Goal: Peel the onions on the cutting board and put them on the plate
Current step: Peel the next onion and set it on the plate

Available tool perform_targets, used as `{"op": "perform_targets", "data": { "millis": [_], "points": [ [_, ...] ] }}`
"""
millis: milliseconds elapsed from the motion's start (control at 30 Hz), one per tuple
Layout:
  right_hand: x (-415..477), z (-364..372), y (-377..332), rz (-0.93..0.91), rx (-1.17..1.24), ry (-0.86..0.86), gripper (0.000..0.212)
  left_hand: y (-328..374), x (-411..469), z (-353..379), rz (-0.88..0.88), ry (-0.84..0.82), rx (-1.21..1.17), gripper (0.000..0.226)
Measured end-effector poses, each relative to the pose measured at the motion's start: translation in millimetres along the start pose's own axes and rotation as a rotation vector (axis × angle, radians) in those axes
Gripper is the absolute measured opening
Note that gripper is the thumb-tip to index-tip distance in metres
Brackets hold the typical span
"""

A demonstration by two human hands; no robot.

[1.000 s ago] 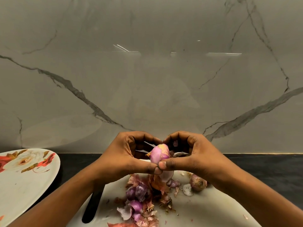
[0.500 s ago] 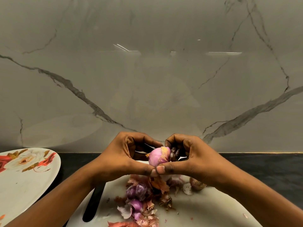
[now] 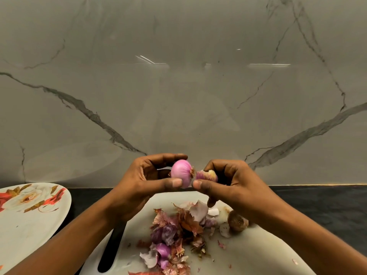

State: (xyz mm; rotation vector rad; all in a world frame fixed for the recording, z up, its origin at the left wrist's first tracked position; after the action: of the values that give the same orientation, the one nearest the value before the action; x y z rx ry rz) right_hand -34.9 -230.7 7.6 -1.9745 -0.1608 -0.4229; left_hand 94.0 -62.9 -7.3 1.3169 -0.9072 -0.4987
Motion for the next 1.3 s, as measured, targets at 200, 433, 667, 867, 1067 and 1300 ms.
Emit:
{"op": "perform_targets", "data": {
  "millis": [200,433,667,867,1067,1300],
  "points": [
    [-3,2,3,-0.017,-0.248,-0.001,0.017,-4,2,-2,-0.022,-0.016,-0.107,0.065],
    [-3,-3,1,-0.097,-0.275,0.124,0.036,-4,-1,4,-0.033,-0.025,-0.024,0.057],
    [-2,-7,0,-0.188,-0.285,0.202,0.021,-3,-2,6,-0.049,-0.024,0.045,0.056],
    [-4,-8,0,-0.230,-0.305,0.221,0.016,-4,-3,9,-0.042,-0.038,0.035,0.054],
    [-1,-7,4,-0.159,-0.270,0.243,0.011,-5,-2,13,-0.042,-0.078,-0.022,0.046],
    [3,-21,8,-0.020,-0.176,0.338,0.004,-2,-2,6,-0.040,-0.092,-0.137,0.056]
  ]
}}
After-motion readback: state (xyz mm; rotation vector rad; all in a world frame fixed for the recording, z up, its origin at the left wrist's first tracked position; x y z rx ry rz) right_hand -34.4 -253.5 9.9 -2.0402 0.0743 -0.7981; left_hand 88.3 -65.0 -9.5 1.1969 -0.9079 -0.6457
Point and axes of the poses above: each hand's wrist, its own x-axis towards the middle knuckle, its own z-axis out of the palm, y = z × x, the point moved 4 cm from there along x, towards the middle knuckle, and after that the axes turned 3 degrees about -z, right-handed, at the moved point
